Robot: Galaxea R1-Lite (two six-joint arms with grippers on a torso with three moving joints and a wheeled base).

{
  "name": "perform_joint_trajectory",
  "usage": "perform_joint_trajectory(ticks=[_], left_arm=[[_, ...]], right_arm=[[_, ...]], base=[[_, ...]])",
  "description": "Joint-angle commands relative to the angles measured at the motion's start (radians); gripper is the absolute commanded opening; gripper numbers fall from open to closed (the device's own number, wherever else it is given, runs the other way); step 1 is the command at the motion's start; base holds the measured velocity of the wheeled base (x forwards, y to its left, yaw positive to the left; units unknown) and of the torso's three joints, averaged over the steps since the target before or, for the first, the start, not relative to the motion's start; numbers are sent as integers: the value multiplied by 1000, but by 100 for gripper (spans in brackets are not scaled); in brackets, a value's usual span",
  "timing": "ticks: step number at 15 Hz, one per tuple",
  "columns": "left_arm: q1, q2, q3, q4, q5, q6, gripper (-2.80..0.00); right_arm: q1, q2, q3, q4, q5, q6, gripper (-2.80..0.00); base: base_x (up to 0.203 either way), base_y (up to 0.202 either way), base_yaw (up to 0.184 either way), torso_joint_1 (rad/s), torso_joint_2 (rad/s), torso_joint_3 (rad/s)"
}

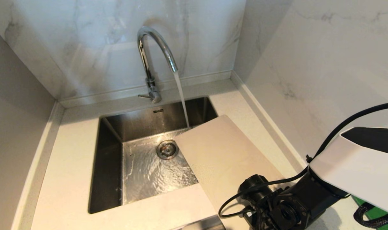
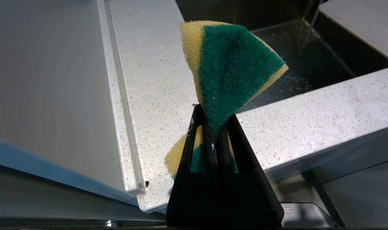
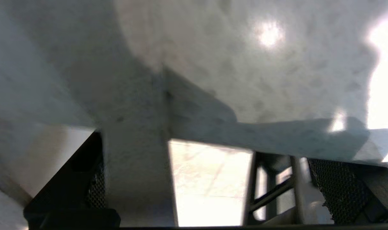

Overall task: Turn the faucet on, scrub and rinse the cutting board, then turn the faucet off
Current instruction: Pick up the cutting board

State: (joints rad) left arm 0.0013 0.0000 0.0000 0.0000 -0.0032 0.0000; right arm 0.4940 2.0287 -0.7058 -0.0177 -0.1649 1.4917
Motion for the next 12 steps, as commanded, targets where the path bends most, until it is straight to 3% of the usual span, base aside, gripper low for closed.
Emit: perform_joint_trajectory(ticks=[1,12], left_arm=[[0,2,3,0,0,0,-280],[0,2,3,0,0,0,-280]], right_arm=[[29,2,9,1,2,9,0],[29,5,9,1,1,2,0]], base=[[0,0,0,0,0,0],[0,0,0,0,0,0]])
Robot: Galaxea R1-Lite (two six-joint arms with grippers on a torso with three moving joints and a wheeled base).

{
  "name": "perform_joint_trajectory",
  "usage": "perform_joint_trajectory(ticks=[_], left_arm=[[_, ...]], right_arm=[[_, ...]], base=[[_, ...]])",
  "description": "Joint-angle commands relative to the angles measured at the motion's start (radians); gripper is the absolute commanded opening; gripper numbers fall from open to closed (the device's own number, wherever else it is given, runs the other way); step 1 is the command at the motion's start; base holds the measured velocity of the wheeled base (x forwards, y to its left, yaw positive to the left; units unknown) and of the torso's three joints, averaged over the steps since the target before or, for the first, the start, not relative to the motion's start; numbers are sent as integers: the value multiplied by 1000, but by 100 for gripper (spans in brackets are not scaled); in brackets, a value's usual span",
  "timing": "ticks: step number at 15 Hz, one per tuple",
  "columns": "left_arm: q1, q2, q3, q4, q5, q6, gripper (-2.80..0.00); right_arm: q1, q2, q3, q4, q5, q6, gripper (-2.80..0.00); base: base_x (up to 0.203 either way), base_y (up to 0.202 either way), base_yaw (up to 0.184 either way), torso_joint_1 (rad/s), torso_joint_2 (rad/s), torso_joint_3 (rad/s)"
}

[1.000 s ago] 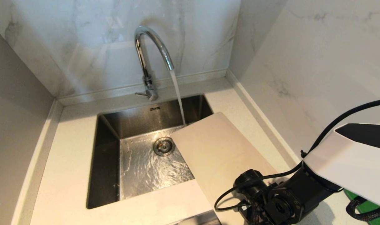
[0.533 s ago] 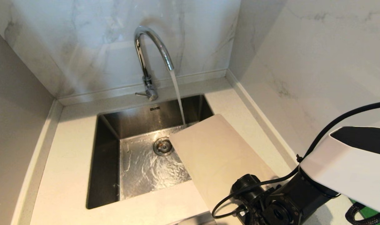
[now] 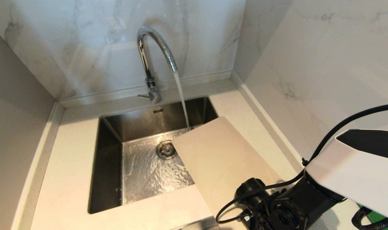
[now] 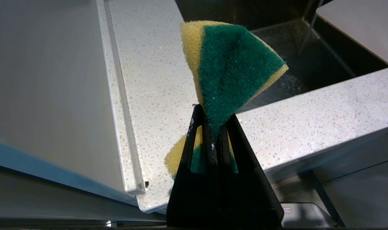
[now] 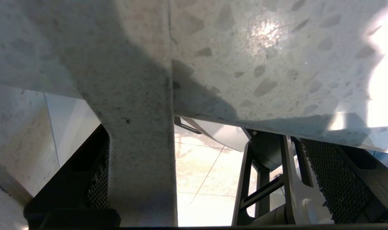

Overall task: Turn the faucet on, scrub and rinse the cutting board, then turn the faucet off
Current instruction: Pick up the cutting board

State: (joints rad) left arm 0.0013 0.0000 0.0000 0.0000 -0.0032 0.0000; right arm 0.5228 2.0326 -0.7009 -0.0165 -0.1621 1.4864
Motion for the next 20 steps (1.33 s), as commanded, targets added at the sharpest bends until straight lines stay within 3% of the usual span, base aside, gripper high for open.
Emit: perform_joint_trajectory(ticks=[1,8,11,12,20], left_arm=[[0,2,3,0,0,0,-280],[0,2,3,0,0,0,-280],[0,2,3,0,0,0,-280],[0,2,3,0,0,0,-280],[0,2,3,0,0,0,-280]], right_arm=[[-1,3,1,0,-2,8,0],[0,11,-3,-2,-4,11,0],[2,22,-7,-2,-43,15,0],[8,28,-9,-2,-51,15,-280],[8,28,-9,-2,-53,14,-280]], base=[[0,0,0,0,0,0],[0,0,0,0,0,0],[0,0,0,0,0,0],[0,0,0,0,0,0],[0,0,0,0,0,0]])
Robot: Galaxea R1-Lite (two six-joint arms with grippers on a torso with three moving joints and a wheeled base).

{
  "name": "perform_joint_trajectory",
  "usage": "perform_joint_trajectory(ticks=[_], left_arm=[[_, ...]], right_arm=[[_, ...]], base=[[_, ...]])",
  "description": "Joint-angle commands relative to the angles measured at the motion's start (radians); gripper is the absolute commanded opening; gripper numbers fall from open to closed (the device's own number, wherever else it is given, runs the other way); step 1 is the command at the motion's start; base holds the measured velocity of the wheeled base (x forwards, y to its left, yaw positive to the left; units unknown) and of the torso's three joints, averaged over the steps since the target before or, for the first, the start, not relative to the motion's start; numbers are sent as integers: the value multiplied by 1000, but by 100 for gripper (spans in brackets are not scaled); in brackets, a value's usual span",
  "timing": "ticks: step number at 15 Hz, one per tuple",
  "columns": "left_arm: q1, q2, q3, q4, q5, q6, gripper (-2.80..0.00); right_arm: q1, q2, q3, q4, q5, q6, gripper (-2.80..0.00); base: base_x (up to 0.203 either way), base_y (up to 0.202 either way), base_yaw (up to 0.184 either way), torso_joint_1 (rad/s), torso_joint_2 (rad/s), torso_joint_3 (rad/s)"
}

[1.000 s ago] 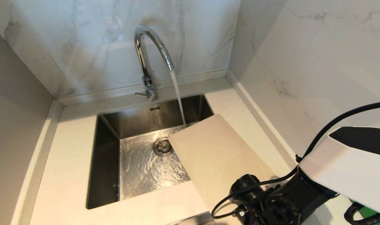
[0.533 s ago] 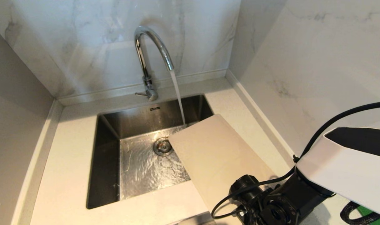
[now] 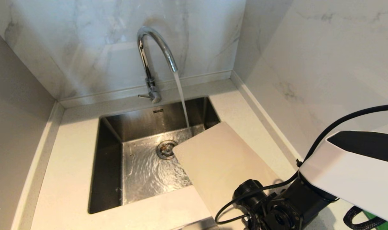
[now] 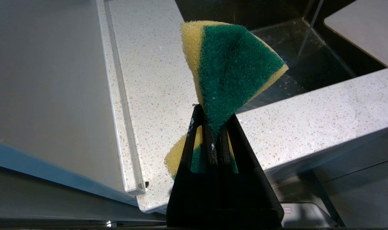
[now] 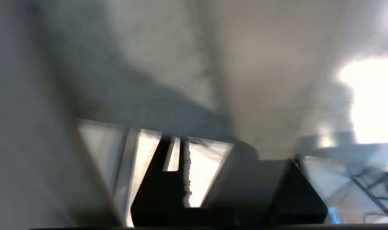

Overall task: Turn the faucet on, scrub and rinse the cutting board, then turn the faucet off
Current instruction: Pick up the cutting board

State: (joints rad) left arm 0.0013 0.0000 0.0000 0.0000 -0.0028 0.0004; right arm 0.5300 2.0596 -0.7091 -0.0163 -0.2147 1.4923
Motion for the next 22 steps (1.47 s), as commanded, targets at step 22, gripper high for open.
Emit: perform_joint_trajectory(ticks=[22], left_arm=[[0,2,3,0,0,0,-280]], right_arm=[[1,-317,52,27,-95,-57,-280]], base=[[0,0,0,0,0,0]])
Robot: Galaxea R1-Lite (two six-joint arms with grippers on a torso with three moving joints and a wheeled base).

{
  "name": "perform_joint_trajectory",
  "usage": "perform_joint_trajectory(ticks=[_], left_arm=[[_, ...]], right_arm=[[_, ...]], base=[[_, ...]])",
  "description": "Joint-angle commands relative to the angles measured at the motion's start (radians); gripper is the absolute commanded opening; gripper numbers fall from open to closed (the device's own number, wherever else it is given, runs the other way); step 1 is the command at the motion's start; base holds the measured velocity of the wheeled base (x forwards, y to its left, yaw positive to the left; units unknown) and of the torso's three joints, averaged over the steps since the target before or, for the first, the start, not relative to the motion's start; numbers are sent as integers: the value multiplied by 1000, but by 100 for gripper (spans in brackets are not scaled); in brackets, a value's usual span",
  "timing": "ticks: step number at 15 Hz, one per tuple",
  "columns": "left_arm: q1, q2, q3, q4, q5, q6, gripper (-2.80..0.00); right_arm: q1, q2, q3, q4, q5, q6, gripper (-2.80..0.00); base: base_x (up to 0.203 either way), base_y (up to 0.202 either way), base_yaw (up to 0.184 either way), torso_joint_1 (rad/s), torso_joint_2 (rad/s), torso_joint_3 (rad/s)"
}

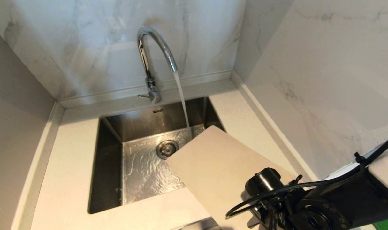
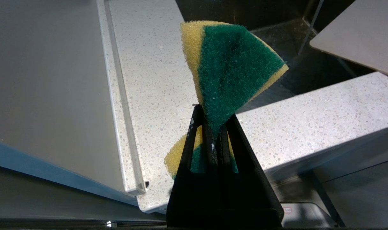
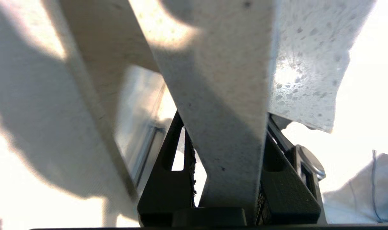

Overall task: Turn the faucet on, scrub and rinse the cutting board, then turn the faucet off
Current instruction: Pick up the cutting board

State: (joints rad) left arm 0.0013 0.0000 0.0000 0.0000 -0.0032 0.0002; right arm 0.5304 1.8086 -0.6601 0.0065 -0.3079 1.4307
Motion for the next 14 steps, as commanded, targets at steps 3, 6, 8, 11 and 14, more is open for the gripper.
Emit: perform_joint_trajectory(ticks=[3,6,8,11,14], left_arm=[[0,2,3,0,0,0,-280],[0,2,3,0,0,0,-280],[0,2,3,0,0,0,-280],[0,2,3,0,0,0,-280],[0,2,3,0,0,0,-280]], right_arm=[[0,-160,5,39,-1,-31,-280],[0,-231,-1,79,0,-55,-280],[0,-274,-3,99,0,-67,-280],[-1,-328,-7,113,0,-103,-280],[-1,-392,-11,114,0,-157,-280]], base=[[0,0,0,0,0,0],[0,0,0,0,0,0],[0,0,0,0,0,0],[0,0,0,0,0,0],[0,0,0,0,0,0]])
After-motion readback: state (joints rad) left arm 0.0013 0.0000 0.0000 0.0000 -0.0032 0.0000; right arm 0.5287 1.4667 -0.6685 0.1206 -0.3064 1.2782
